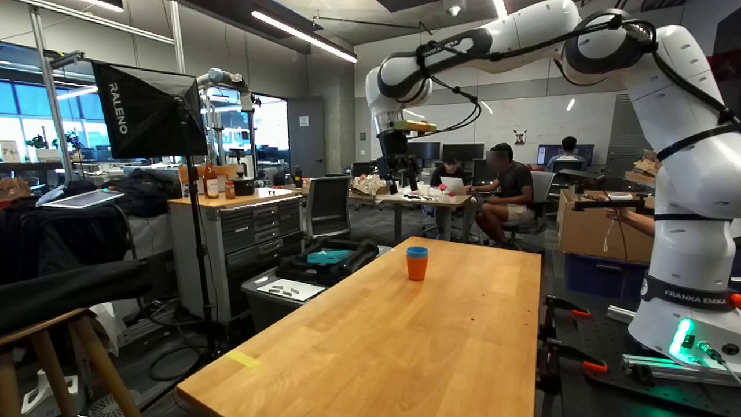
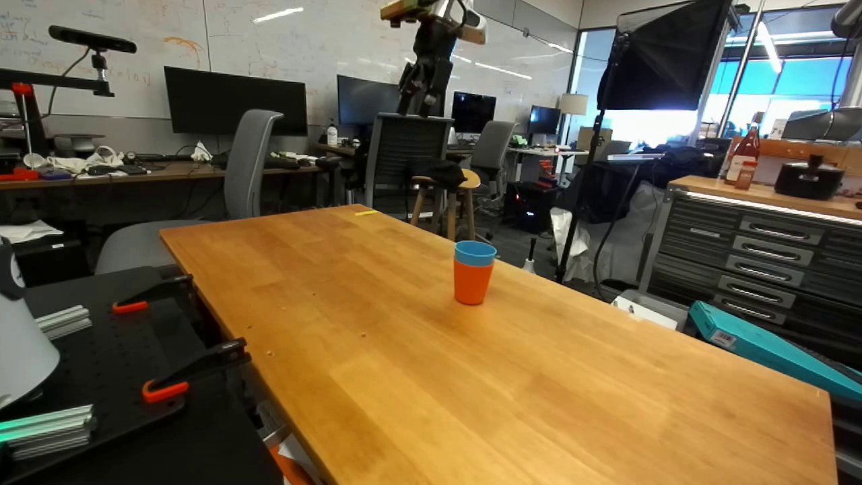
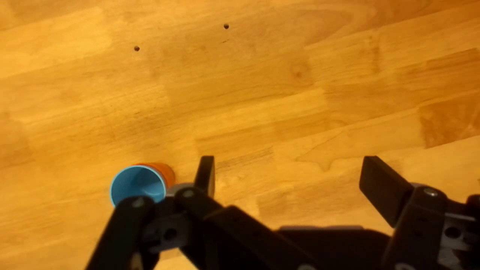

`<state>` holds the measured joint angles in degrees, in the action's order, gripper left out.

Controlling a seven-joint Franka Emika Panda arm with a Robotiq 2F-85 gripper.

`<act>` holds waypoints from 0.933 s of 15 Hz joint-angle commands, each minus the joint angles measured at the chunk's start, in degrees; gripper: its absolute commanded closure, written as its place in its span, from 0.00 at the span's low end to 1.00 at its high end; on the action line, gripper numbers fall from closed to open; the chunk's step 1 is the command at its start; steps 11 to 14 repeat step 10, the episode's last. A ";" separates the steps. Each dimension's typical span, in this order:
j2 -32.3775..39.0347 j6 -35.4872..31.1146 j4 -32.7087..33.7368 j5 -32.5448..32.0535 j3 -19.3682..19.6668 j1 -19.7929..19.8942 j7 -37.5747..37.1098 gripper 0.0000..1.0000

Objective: Stack the orange and blue cups together

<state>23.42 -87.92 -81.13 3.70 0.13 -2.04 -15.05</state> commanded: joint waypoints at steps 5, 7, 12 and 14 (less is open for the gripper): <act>1.82 9.67 11.46 0.04 -0.74 -0.23 5.93 0.00; 2.62 10.36 13.31 0.00 -0.97 -0.17 6.41 0.00; 3.45 10.71 14.27 0.00 -0.98 -0.17 6.69 0.00; 3.45 10.71 14.27 0.00 -0.98 -0.17 6.69 0.00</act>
